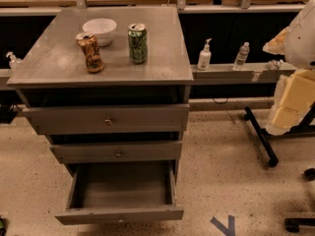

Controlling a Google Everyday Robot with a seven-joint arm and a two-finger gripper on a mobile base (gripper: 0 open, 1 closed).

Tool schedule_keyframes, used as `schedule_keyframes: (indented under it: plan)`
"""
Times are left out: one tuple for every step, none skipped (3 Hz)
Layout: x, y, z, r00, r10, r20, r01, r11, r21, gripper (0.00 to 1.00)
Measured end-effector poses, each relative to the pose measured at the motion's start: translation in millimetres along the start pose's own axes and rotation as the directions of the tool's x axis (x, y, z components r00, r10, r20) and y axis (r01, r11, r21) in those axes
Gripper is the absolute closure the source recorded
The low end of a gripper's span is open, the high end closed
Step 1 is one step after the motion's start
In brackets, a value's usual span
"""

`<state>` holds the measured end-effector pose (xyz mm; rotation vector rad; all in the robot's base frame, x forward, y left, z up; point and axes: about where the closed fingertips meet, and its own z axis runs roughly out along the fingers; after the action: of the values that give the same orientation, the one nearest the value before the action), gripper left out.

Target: Close bottom drawer

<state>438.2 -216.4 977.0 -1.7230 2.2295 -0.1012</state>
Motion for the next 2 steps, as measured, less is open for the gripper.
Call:
schedule_keyframes:
  plan:
    - [0.0, 0.0, 0.0, 1.0, 0.0, 0.0, 0.0, 1.0, 0.0, 0.0]
    - [-5.3, -9.7, 25.9, 0.997, -0.002, 0.08, 0.007, 0.9974, -0.072, 0.0]
